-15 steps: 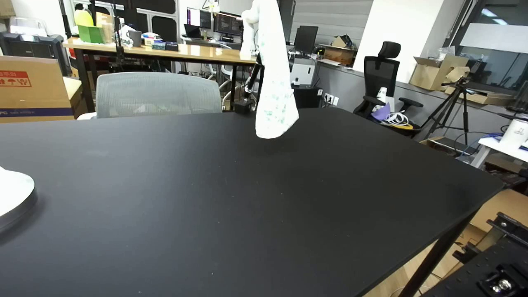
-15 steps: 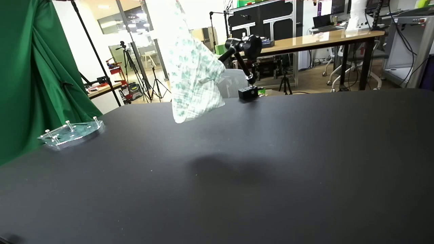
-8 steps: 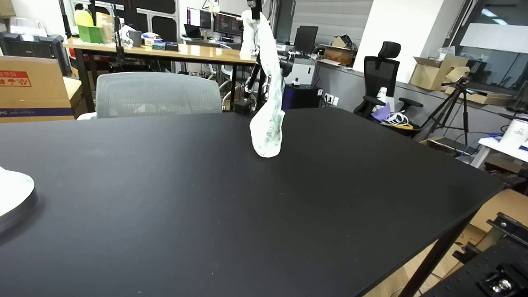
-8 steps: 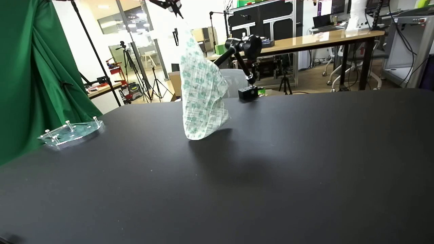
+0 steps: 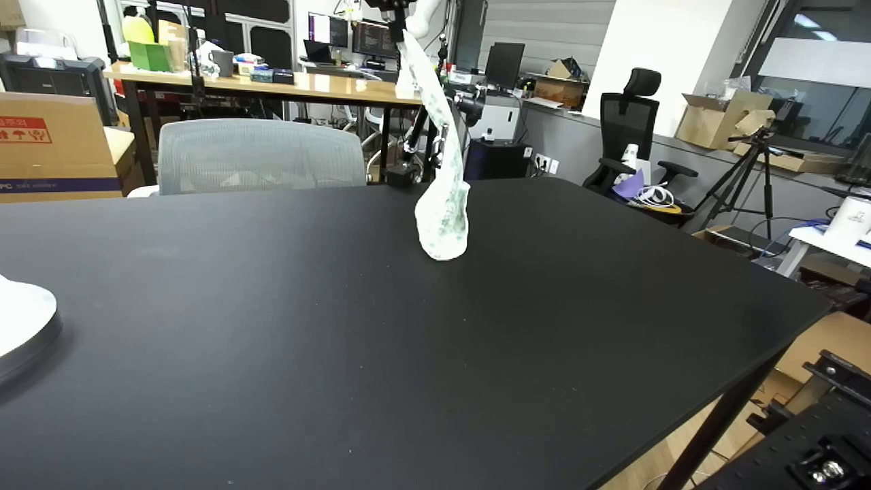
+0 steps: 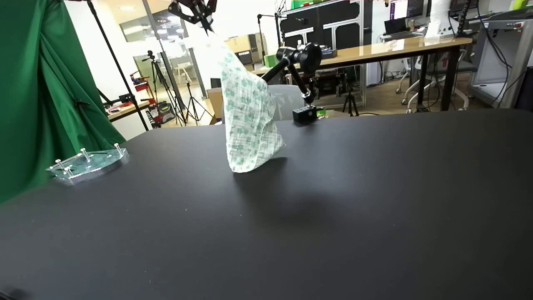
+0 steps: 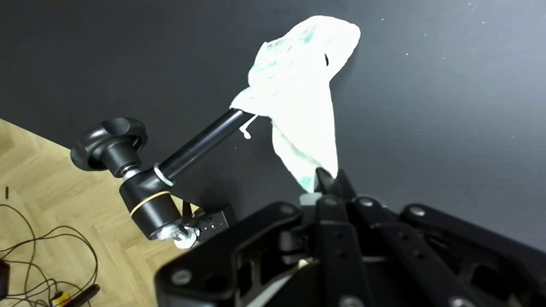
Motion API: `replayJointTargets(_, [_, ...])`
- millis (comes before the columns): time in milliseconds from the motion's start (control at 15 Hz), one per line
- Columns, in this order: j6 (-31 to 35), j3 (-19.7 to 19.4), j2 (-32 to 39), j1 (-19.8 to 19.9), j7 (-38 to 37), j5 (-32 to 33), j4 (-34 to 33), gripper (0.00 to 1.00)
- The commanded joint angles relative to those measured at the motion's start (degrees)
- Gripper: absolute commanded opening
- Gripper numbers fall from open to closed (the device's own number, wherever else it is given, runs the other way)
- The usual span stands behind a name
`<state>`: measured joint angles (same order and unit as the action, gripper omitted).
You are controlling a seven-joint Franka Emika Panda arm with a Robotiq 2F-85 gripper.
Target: Pick the cloth and hang it on the object
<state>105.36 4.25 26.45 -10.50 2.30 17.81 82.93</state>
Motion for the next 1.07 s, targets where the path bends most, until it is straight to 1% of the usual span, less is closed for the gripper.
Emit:
replayJointTargets(0, [-2.6, 0.1, 2.5, -1.9, -2.8, -0.3, -4.4, 0.00])
replayJointTargets(467, [-2.5, 0.3, 7.7, -3.9, -4.2, -1.9, -6.3, 0.00])
replayJointTargets(1000, [-3.8, 0.0, 14.4, -4.6, -3.9, -2.0, -8.5, 0.00])
